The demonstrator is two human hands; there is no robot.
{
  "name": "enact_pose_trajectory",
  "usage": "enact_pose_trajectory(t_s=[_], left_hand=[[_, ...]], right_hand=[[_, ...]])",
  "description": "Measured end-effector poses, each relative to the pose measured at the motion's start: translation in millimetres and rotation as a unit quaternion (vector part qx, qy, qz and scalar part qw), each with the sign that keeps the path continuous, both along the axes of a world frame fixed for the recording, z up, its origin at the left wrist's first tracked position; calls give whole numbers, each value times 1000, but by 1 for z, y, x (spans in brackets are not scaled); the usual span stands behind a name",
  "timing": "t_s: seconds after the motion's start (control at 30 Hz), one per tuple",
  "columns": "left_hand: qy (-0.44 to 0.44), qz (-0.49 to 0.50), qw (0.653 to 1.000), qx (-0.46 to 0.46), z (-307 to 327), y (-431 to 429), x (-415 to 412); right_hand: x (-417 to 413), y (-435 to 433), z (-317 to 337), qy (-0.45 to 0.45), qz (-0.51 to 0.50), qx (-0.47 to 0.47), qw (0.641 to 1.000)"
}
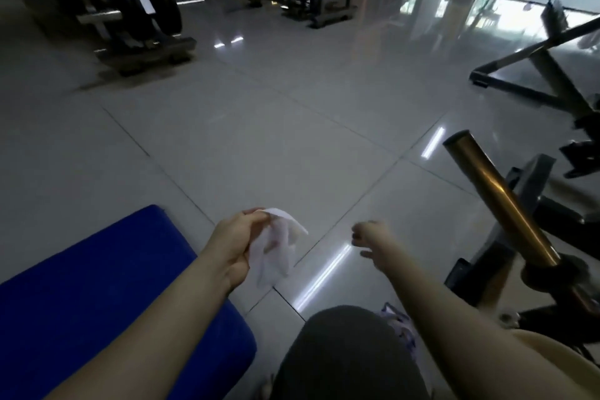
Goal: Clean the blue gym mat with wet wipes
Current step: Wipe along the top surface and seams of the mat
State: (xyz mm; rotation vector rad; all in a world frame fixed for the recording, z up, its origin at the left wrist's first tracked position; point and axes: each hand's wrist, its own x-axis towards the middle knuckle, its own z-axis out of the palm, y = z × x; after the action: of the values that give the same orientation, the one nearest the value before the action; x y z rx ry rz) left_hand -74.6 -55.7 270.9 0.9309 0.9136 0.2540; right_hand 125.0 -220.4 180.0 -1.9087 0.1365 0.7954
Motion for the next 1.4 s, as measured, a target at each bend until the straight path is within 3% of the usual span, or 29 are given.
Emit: enact_pose_trajectory(t_s=[0.1, 0.23, 0.3, 0.37, 0.5, 0.6, 0.67, 0.8, 0.87, 0.93, 1.03, 1.13, 1.27, 1.4], left_hand=[[-13, 35, 999, 24, 25, 18, -23], [-20, 95, 993, 73, 55, 42, -62], [-22, 108, 988, 104, 70, 51, -89], [-23, 144, 981, 126, 80, 63, -129], [-24, 215, 967, 133, 71, 83, -204], [-22, 248, 958, 139, 45, 89, -253], [39, 259, 950, 168, 20, 90, -293], [197, 162, 938, 236, -34, 81, -358], [215, 138, 947, 194, -58, 72, -372], [207, 145, 960, 124, -82, 64, -376], [196, 150, 968, 49, -117, 55, -369], [231, 113, 966, 40, -150, 50, -354], [253, 103, 962, 3, -184, 49, -336], [239, 53, 968, -46, -213, 57, -334]], right_hand=[[-18, 65, 79, -33, 197, 92, 976], [-77, 126, 158, -62, 443, 121, 886], [-115, 147, 178, -73, 530, 114, 837], [-163, 168, 186, -74, 570, 114, 811], [-247, 196, 174, -36, 572, 161, 803], [-300, 211, 142, -37, 536, 174, 825], [-333, 217, 114, -11, 513, 166, 842], [-373, 221, 63, 71, 441, 140, 883], [-390, 222, 40, 98, 440, 90, 888], [-407, 219, 19, 121, 477, 19, 870], [-418, 204, -26, 172, 370, 41, 912], [-421, 184, -61, 100, 436, -24, 894], [-421, 156, -104, 21, 400, 19, 916], [-412, 154, -133, 29, 407, -3, 913]])
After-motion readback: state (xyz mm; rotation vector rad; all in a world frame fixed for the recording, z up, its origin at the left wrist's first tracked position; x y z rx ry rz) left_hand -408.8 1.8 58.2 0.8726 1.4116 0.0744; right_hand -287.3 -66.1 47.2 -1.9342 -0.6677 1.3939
